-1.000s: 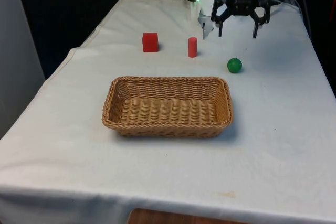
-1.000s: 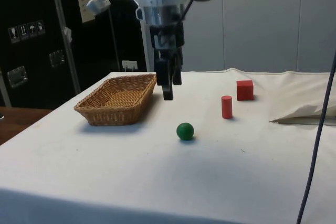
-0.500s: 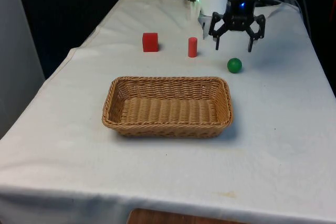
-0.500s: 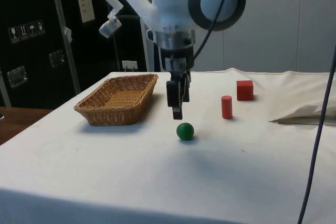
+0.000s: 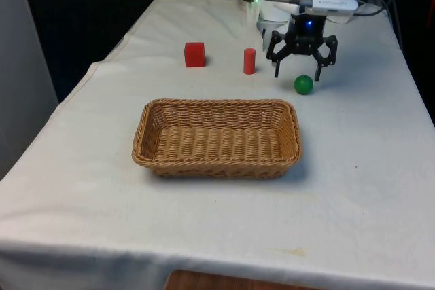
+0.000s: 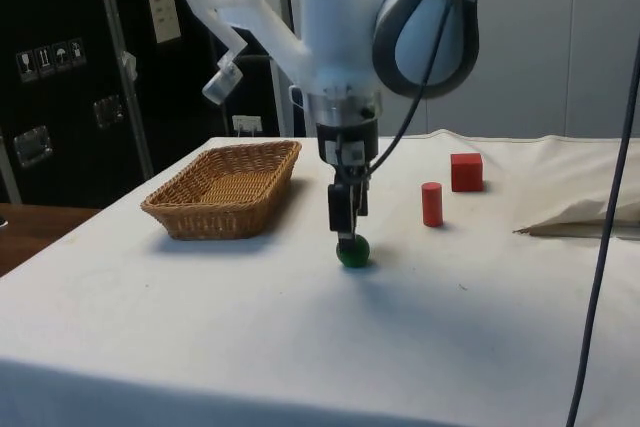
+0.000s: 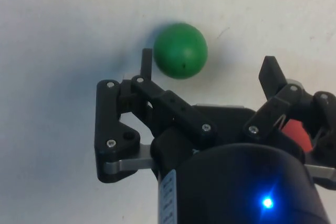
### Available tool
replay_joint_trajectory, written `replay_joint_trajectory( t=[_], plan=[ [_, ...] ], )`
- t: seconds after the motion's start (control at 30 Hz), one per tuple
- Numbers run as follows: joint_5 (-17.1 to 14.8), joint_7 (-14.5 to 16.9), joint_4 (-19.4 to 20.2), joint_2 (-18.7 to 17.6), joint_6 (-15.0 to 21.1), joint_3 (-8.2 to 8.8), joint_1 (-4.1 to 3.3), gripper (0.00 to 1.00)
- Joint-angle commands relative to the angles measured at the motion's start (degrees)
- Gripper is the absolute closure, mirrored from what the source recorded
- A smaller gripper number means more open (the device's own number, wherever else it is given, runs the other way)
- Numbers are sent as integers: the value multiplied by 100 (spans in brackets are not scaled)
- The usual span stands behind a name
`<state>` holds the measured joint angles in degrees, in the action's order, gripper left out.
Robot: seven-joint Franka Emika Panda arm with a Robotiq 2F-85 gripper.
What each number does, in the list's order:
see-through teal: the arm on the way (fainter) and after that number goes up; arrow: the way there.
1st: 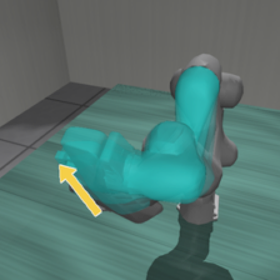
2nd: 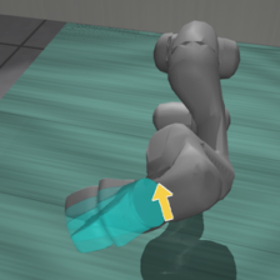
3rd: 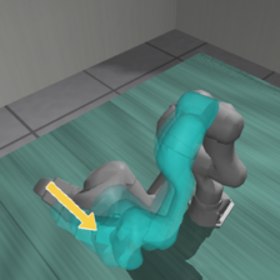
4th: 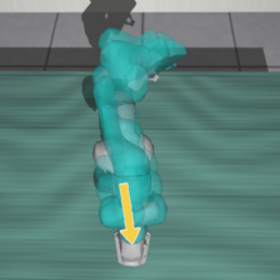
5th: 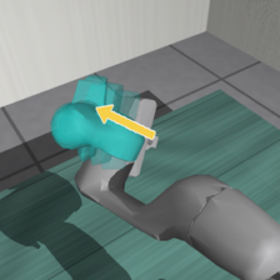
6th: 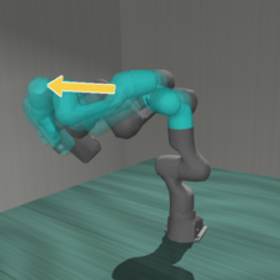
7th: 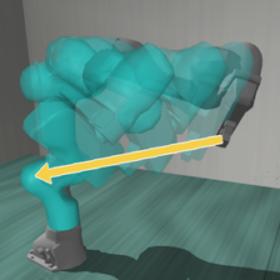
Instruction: Pick up the object to the left of the cylinder and place it into the basket.
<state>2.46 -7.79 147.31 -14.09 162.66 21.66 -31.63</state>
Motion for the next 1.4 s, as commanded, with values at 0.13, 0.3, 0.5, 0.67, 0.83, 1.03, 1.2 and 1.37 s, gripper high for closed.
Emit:
replay_joint_trajectory(
  t=[0.13,0.3,0.5,0.67,0.83,1.03,1.2,1.37],
  plan=[
    [0,0,0,-160,183,0,6,0],
    [-52,40,34,-241,332,-34,63,0],
    [-86,80,34,-304,361,-74,115,1],
    [-103,92,29,-332,355,-92,138,56],
    [-109,103,23,-344,355,-103,149,100],
    [-115,103,23,-344,361,-109,155,100],
    [-29,63,-52,-229,189,0,109,100],
    [34,34,-143,6,-92,109,74,100]
  ],
)
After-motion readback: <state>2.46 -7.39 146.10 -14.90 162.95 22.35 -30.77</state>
